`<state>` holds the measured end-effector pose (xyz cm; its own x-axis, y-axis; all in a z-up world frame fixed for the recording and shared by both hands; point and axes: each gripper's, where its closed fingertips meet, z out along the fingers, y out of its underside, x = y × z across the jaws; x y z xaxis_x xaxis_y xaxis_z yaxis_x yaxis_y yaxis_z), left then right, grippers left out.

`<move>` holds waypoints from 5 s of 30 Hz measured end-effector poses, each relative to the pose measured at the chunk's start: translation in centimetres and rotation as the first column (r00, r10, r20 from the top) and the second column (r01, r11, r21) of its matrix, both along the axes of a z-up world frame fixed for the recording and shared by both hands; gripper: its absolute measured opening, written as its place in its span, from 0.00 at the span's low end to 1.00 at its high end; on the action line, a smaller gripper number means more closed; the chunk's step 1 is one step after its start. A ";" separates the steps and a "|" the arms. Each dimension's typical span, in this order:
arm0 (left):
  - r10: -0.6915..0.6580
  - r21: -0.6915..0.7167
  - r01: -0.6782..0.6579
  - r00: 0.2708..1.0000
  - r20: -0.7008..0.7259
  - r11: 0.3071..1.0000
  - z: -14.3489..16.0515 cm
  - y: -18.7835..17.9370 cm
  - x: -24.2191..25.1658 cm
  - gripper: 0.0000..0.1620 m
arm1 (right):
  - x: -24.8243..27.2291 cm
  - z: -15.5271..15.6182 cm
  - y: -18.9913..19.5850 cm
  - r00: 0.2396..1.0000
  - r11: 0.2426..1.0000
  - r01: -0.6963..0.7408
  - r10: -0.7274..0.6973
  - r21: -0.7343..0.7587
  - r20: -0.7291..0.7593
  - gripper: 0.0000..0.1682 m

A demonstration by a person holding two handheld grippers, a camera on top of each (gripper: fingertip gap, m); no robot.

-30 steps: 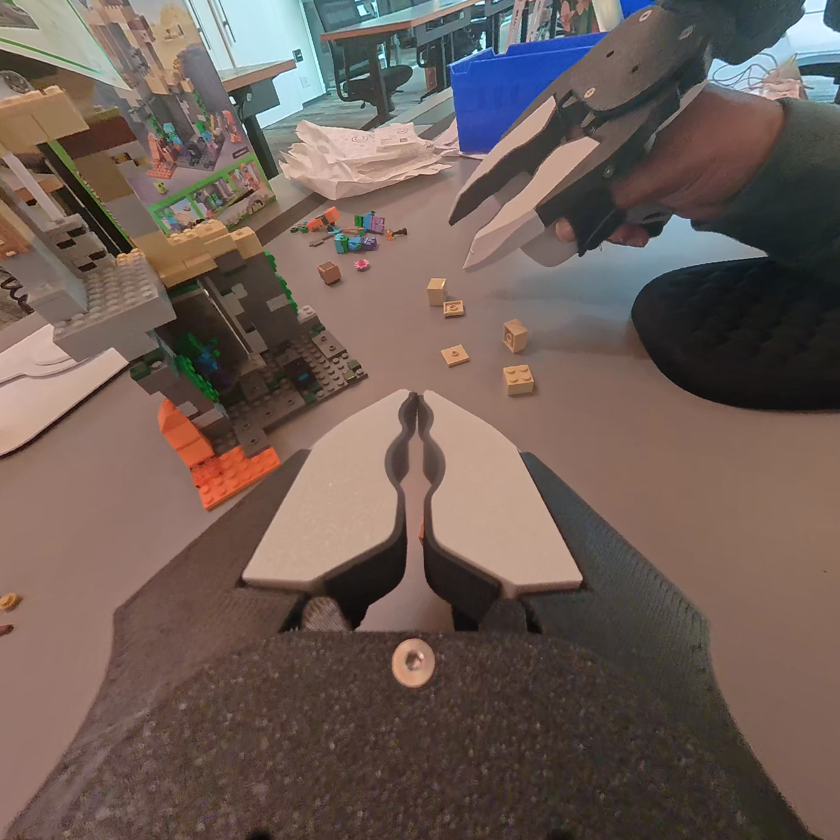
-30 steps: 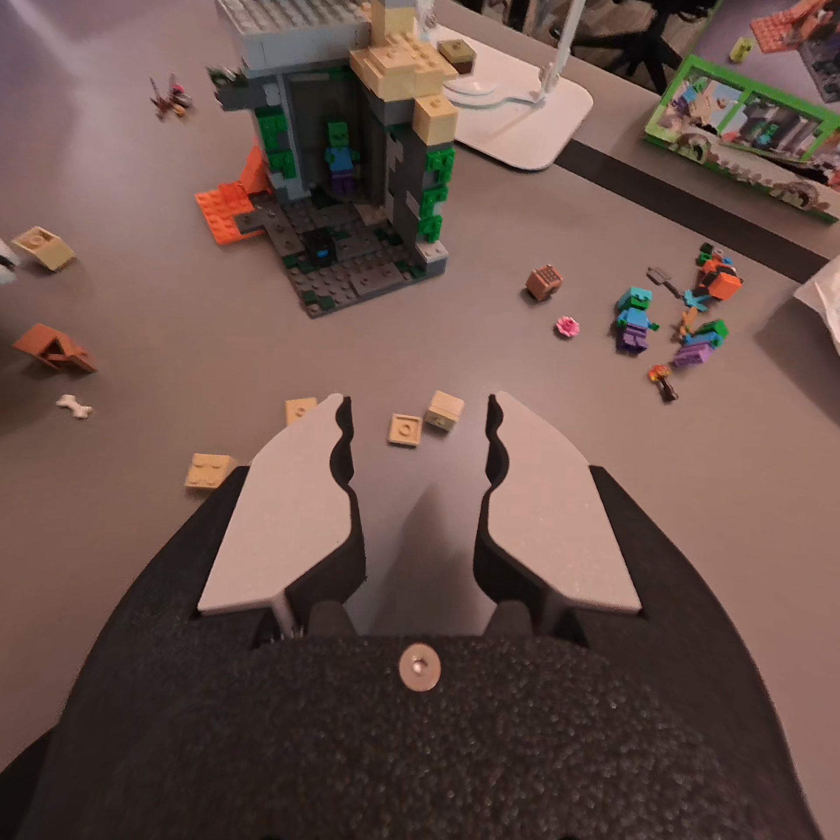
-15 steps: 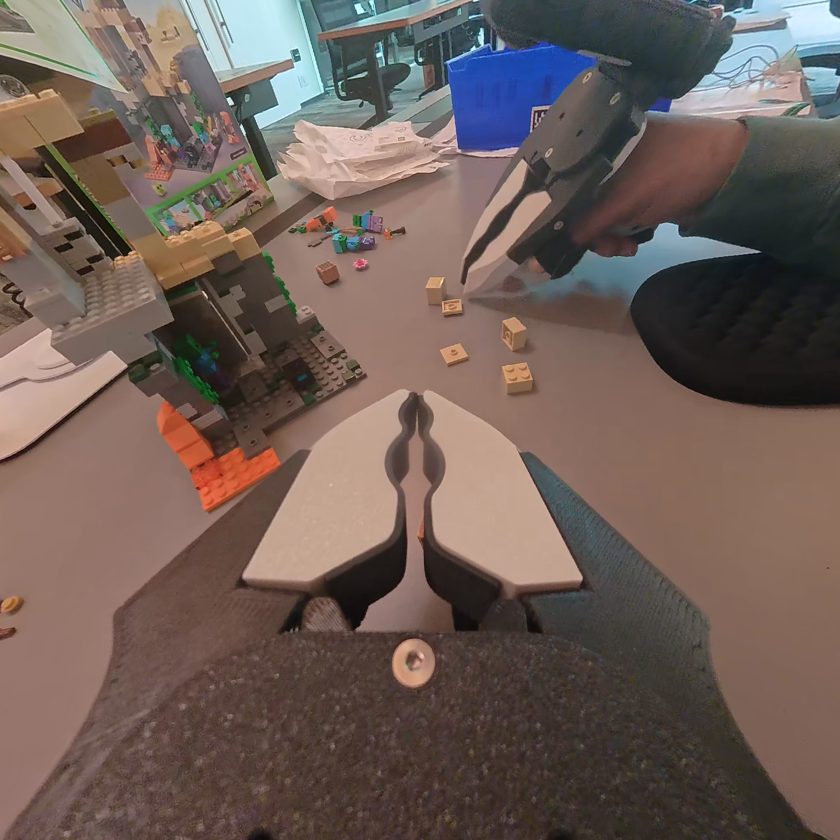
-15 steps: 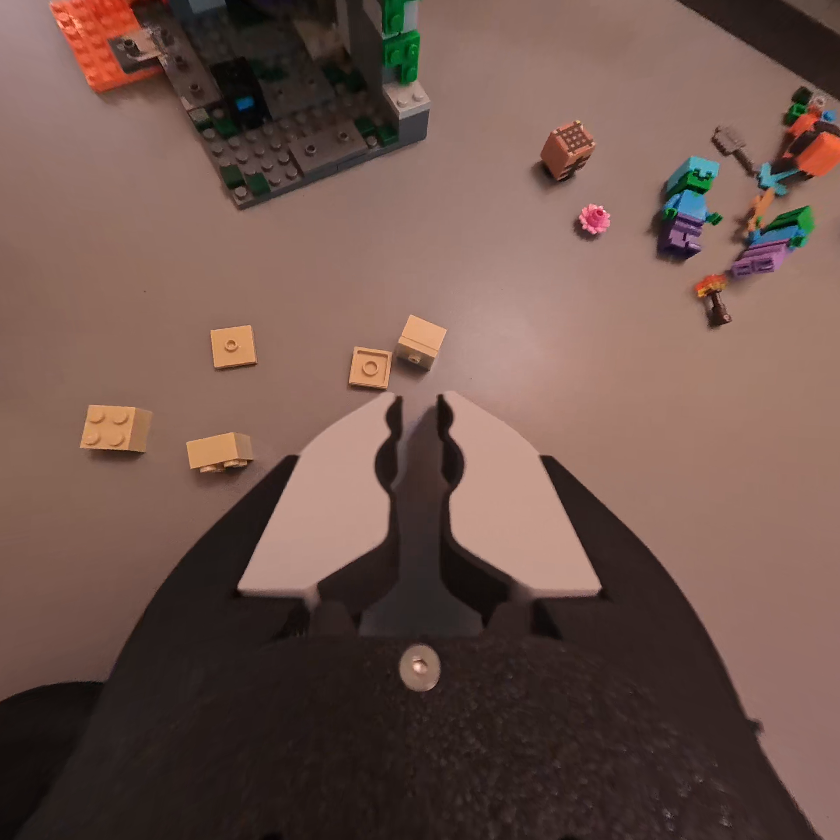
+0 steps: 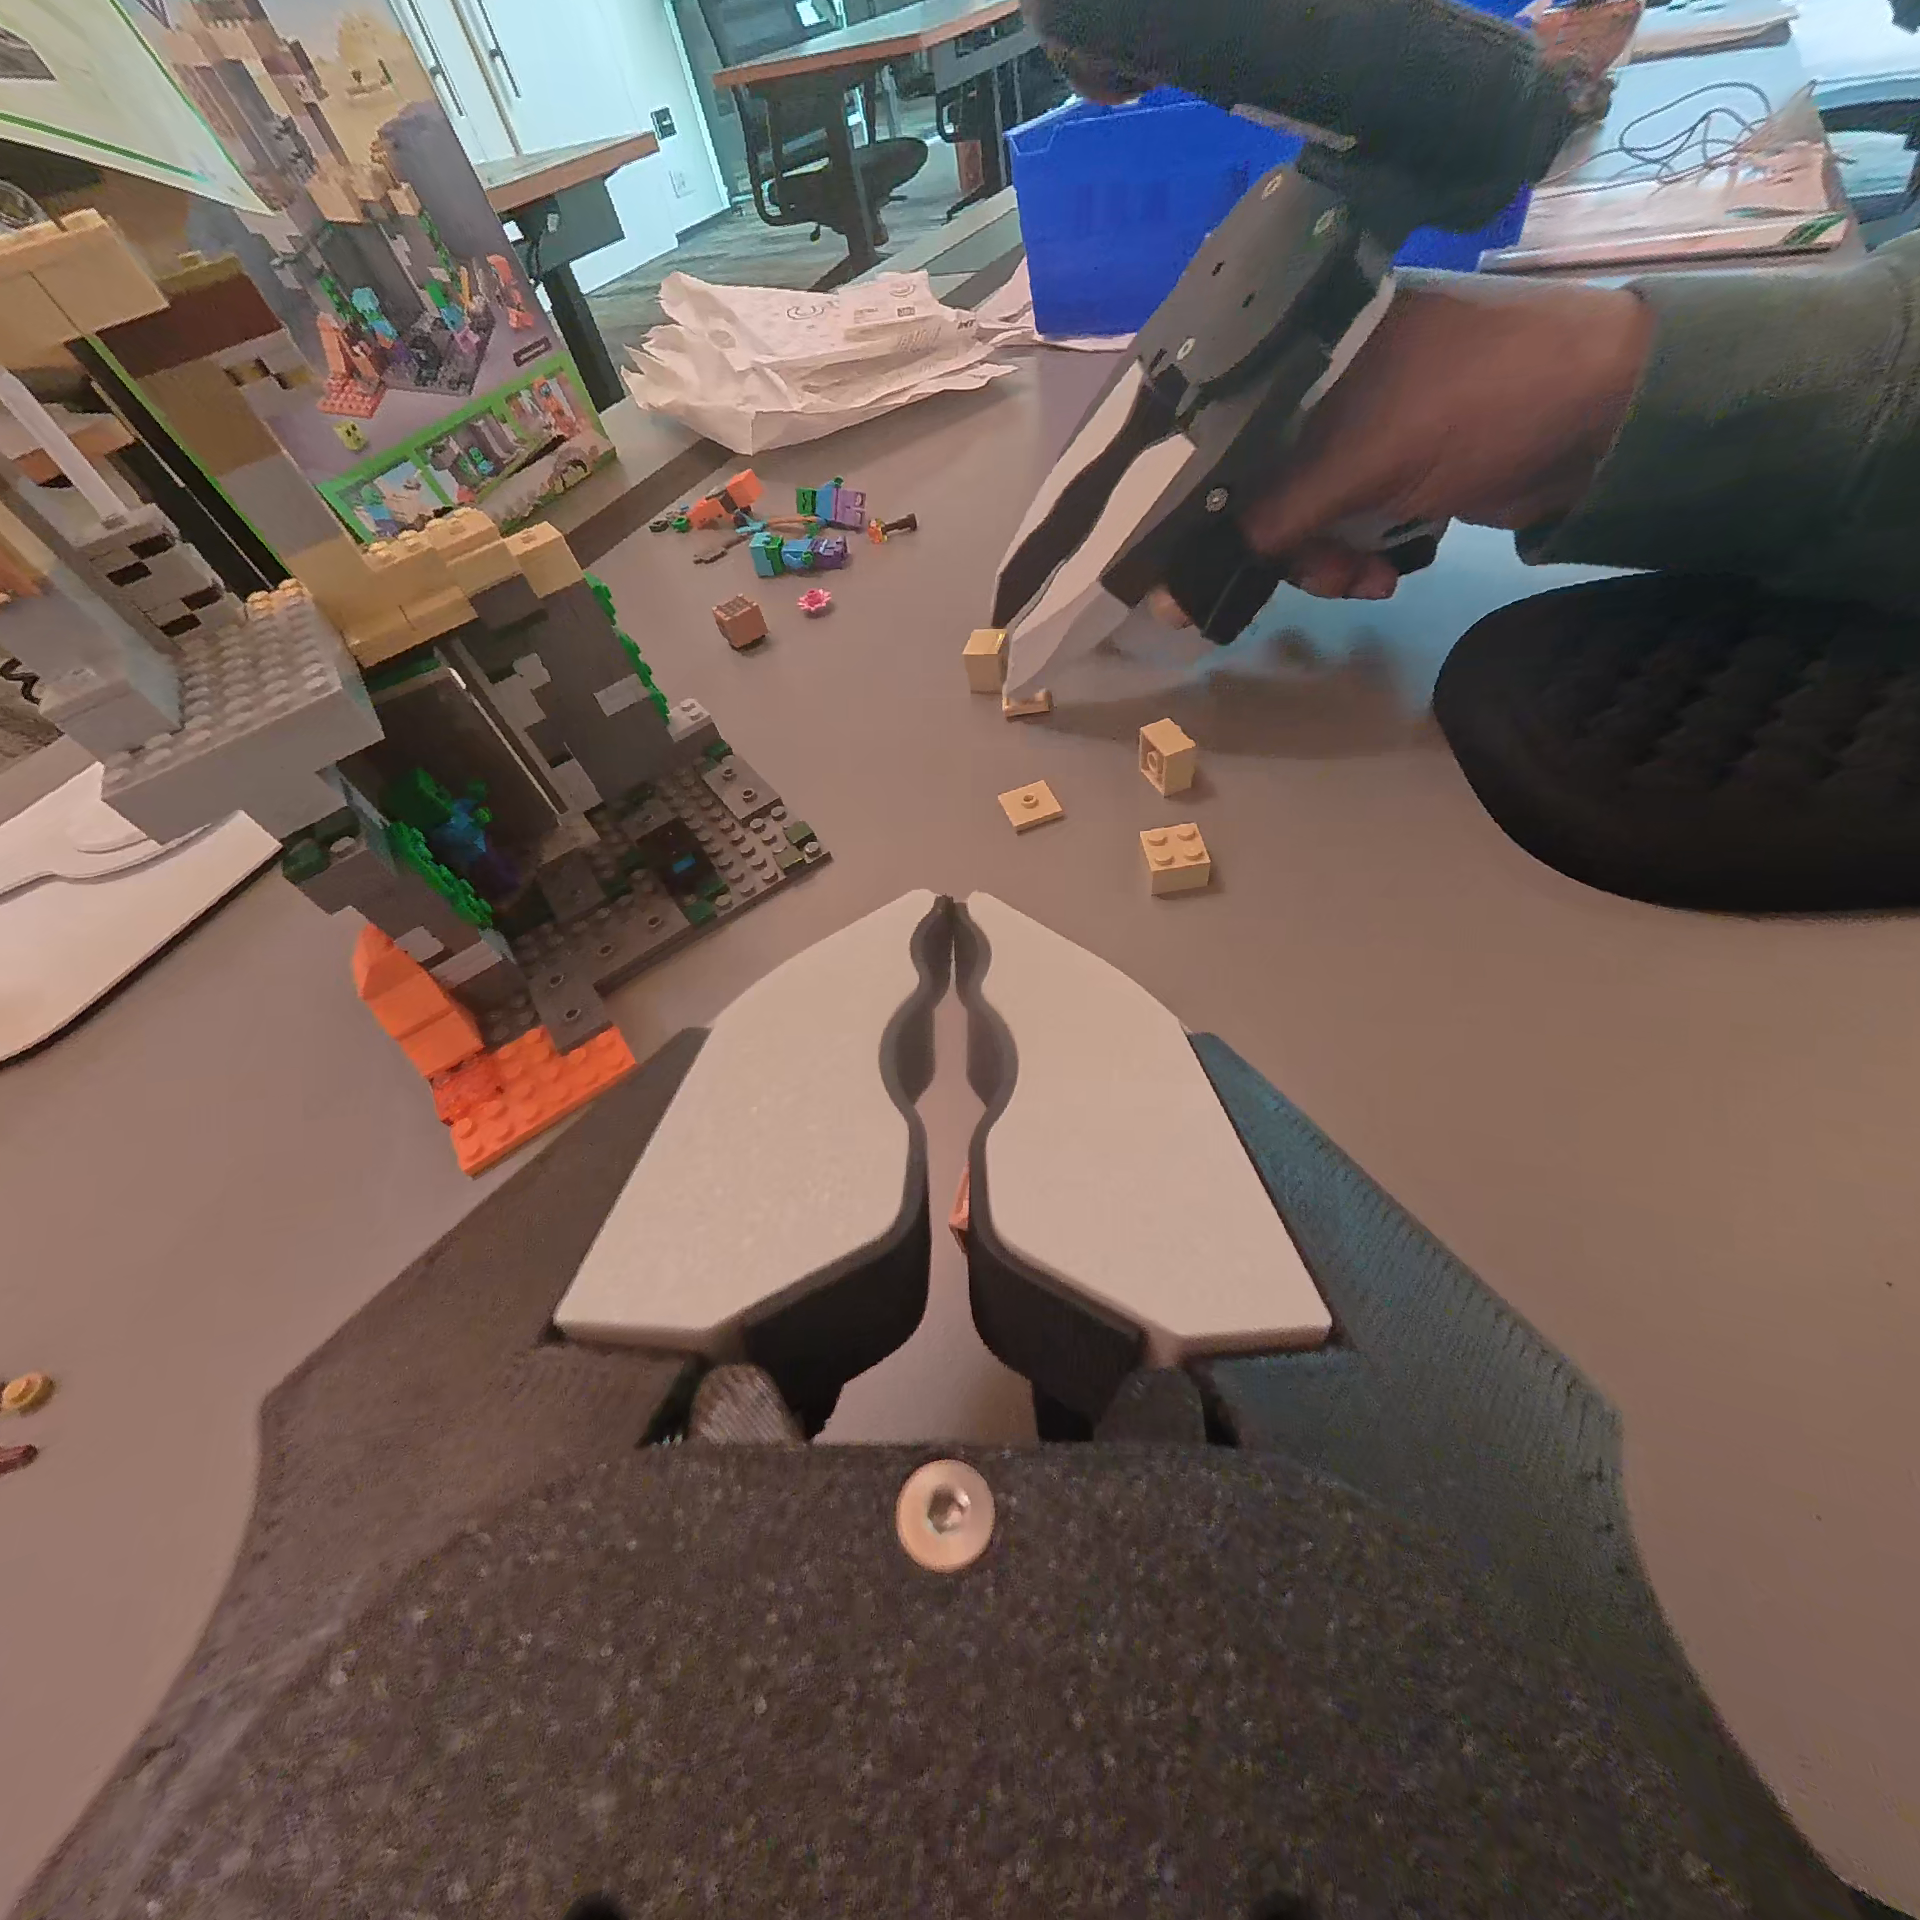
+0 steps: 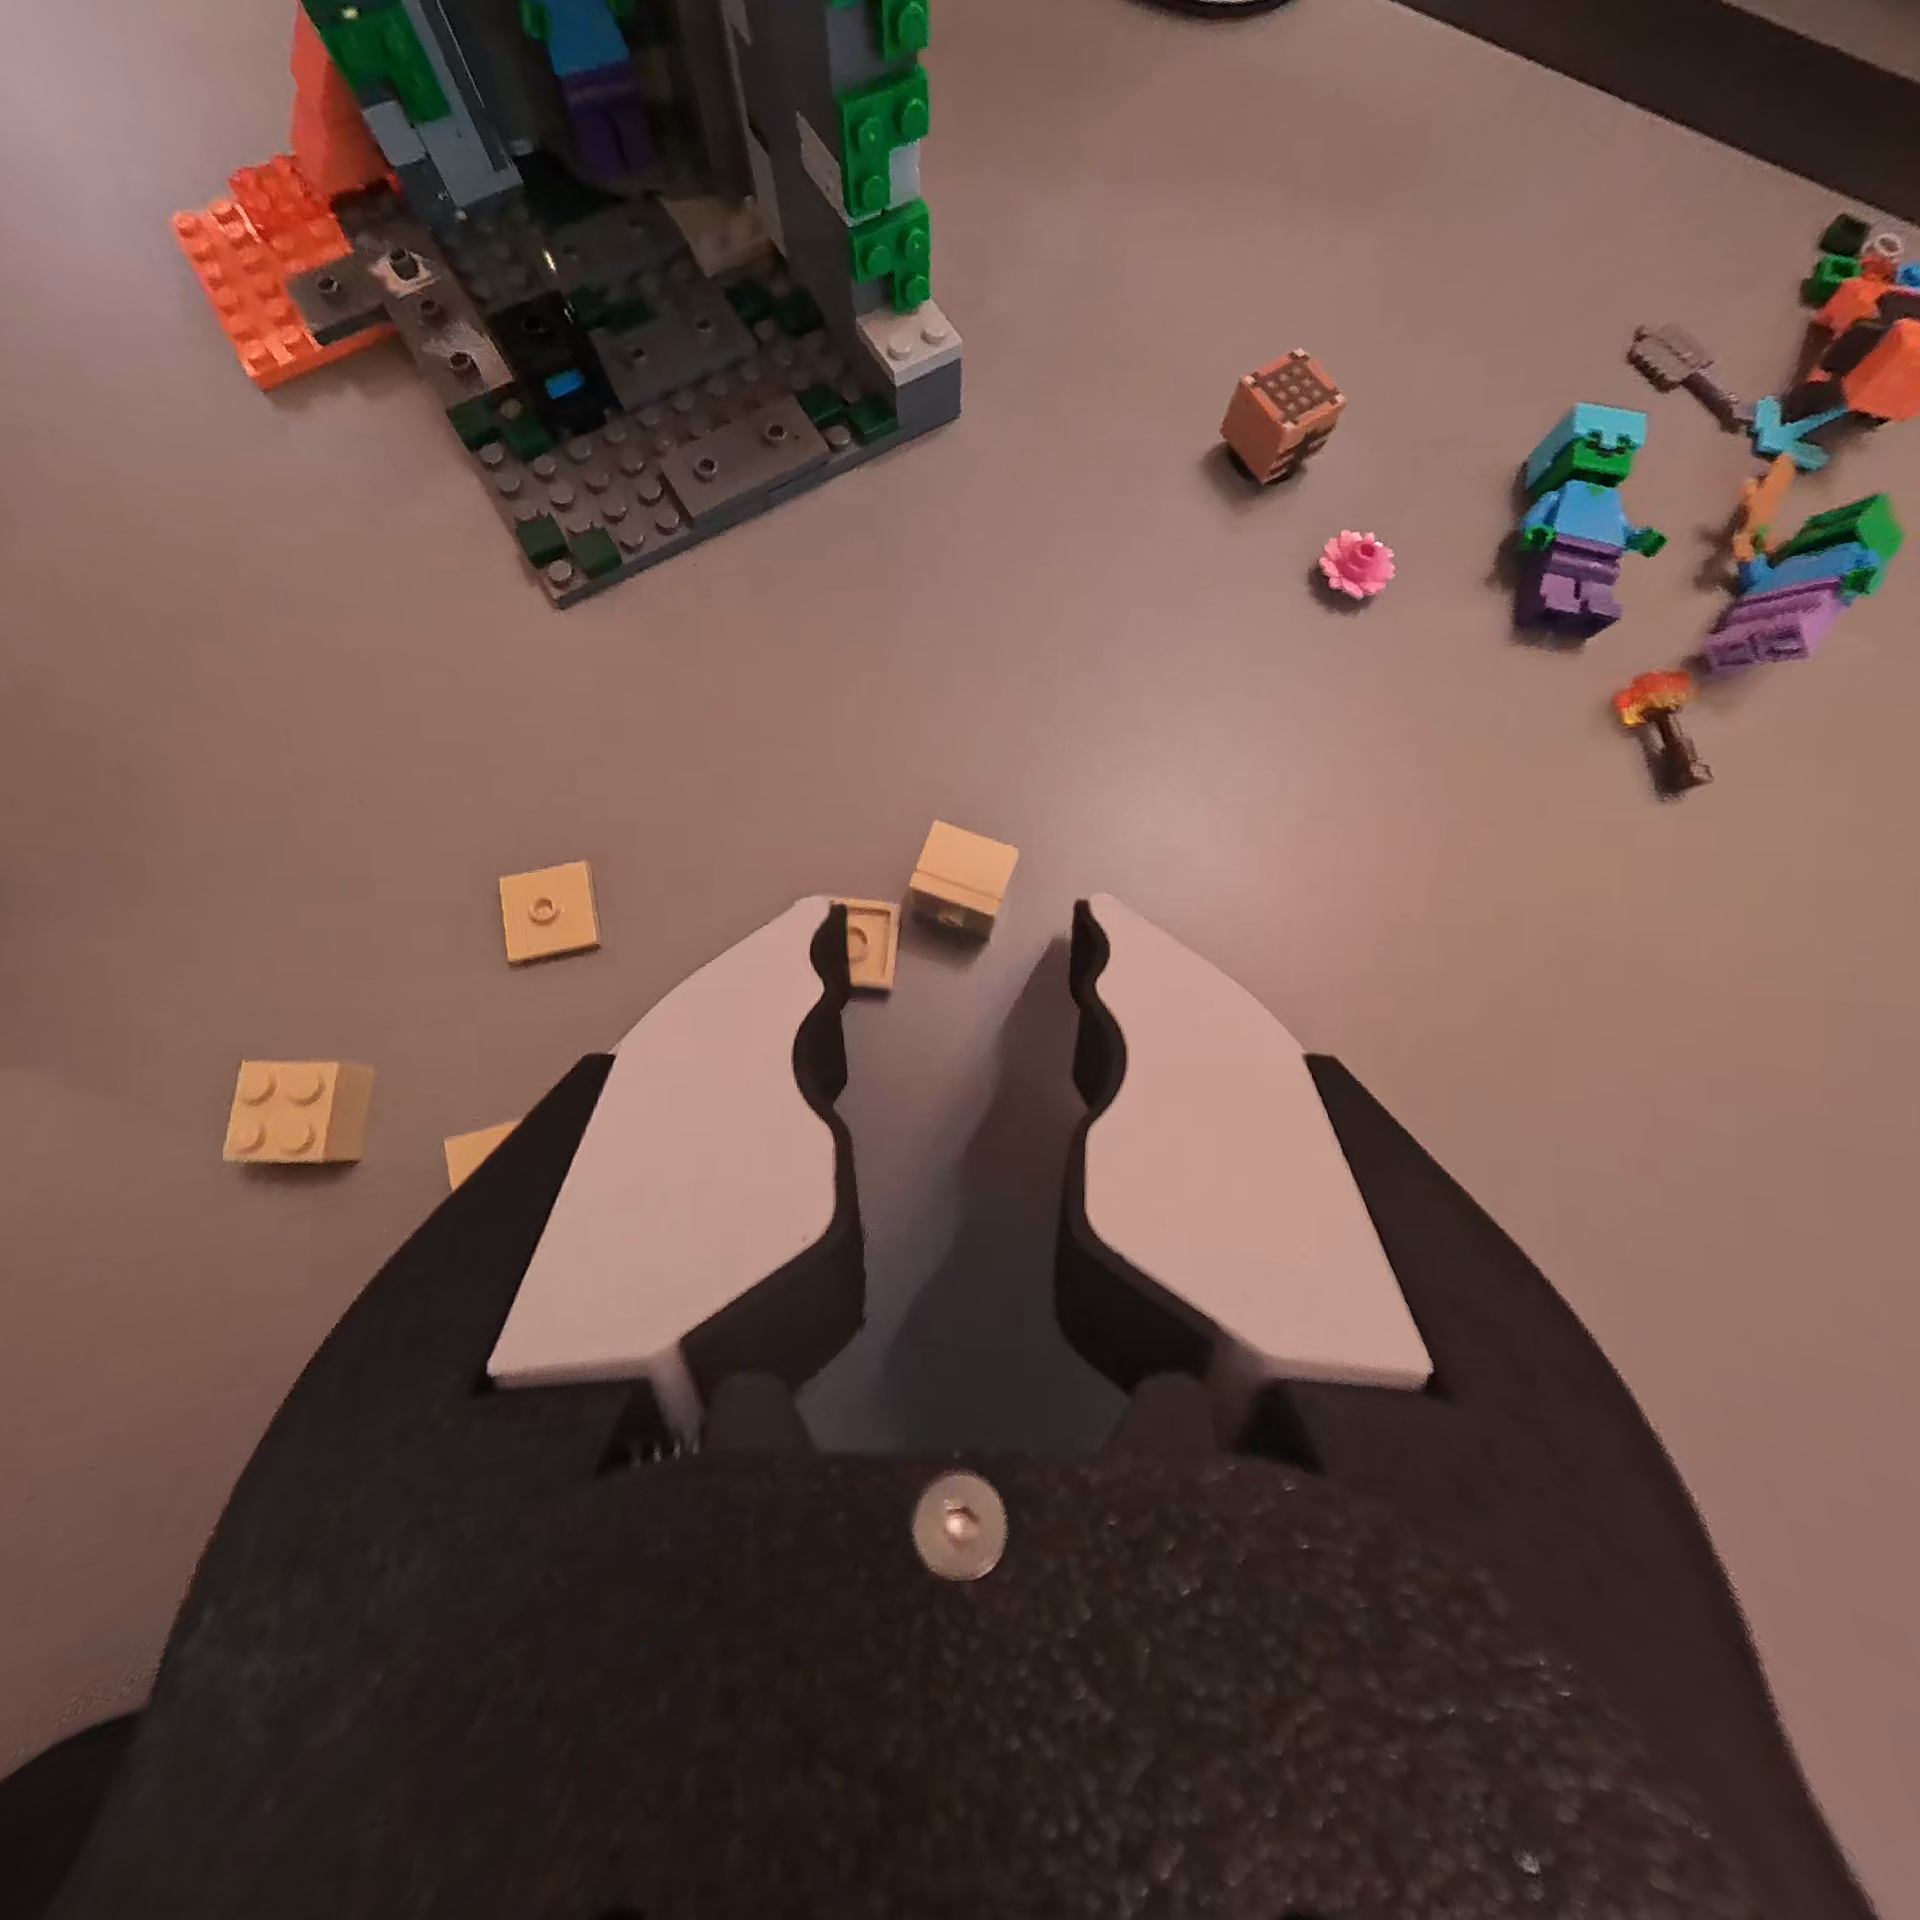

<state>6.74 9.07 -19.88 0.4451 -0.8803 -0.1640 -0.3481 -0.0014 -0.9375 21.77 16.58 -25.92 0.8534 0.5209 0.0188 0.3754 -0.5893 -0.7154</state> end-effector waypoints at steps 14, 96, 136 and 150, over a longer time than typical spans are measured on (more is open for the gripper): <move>-0.058 0.021 0.059 0.998 -0.039 0.998 -0.4 -0.9 0.7 0.10 | -7.5 6.0 -4.4 0.864 0.928 -0.339 0.372 0.153 -0.340 0.10; -0.186 0.446 0.243 0.968 -0.167 0.862 1.6 -5.4 2.6 0.10 | -13.4 7.8 -13.9 0.425 0.615 -0.781 0.395 -0.110 -0.814 0.12; -0.278 0.045 0.274 0.946 0.167 0.961 3.0 -4.4 1.7 0.10 | -6.2 4.3 -6.7 0.892 0.920 -0.391 0.375 -0.014 -0.252 0.09; -0.227 0.034 0.225 0.968 0.105 0.974 1.9 -3.6 1.8 0.10 | -4.9 2.0 -5.9 0.941 0.944 -0.328 0.323 -0.038 -0.100 0.20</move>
